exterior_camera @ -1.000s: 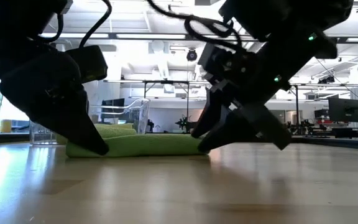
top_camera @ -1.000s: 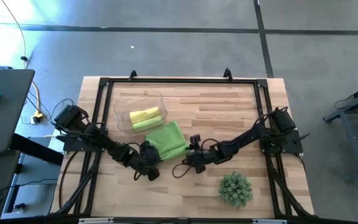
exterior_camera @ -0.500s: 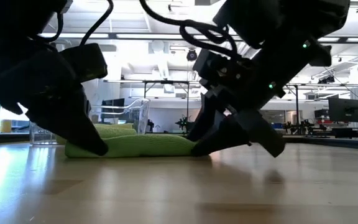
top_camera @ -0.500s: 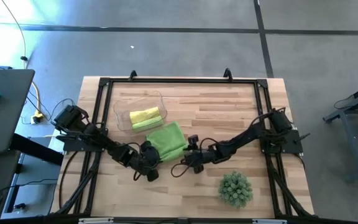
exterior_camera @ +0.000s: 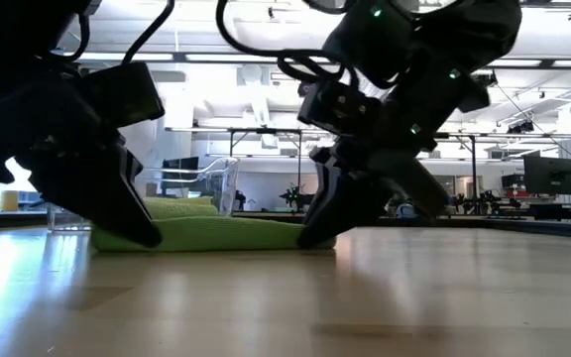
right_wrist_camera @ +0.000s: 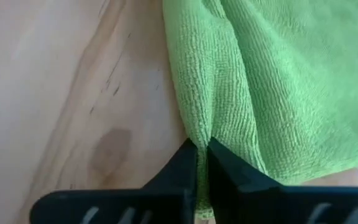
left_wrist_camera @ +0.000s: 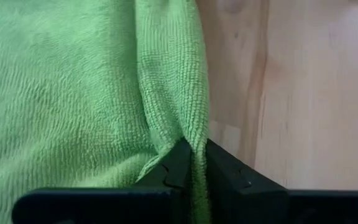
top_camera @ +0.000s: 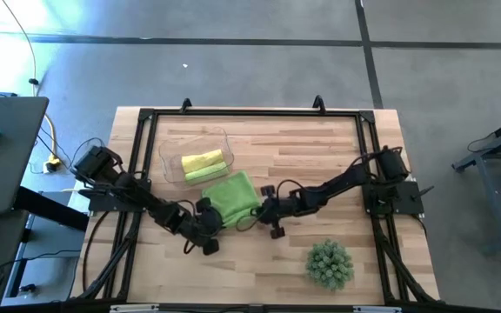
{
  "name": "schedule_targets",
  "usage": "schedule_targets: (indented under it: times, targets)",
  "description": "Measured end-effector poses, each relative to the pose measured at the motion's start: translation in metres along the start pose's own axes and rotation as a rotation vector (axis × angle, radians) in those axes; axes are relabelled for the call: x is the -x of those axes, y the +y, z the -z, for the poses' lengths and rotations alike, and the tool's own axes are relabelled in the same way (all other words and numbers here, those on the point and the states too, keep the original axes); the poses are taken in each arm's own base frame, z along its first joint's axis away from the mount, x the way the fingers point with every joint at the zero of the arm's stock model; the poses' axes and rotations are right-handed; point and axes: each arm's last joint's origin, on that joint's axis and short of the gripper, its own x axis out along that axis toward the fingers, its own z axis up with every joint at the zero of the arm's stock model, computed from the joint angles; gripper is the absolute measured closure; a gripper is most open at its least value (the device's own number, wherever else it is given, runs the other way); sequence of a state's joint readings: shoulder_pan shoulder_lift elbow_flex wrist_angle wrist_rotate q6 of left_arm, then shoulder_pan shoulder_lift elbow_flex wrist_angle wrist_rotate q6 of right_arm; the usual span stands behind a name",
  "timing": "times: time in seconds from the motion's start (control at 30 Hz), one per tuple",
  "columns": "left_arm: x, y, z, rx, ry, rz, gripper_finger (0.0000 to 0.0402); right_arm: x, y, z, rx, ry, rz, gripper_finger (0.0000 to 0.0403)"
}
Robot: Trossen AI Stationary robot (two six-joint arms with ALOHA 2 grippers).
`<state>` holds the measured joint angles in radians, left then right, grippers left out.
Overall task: Roll microfiber towels into tight, uniform cylinder then place into a basket
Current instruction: Roll the green towel
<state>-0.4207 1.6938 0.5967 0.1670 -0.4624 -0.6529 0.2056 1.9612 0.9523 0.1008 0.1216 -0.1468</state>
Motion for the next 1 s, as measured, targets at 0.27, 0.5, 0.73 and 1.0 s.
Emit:
schedule_targets:
  times: [0.27,0.5,0.73,1.0]
  targets:
    - [0.024,-0.014,-0.033,0.051,-0.061,0.161,0.0317,0.011,-0.026,-0.001,-0.359,-0.019,-0.336,0.0399]
    - [0.04,-0.032,-0.053,-0.003,-0.134,0.238,0.0277,0.011,-0.051,0.007,-0.721,0.048,-0.513,0.04]
    - [0.024,-0.039,-0.037,-0.047,-0.146,0.11,0.0275,0.012,-0.06,0.011,-0.914,0.107,-0.564,0.04]
    - [-0.004,-0.043,-0.018,-0.172,-0.096,-0.072,0.0275,0.007,-0.063,0.013,-0.946,0.108,-0.539,0.04]
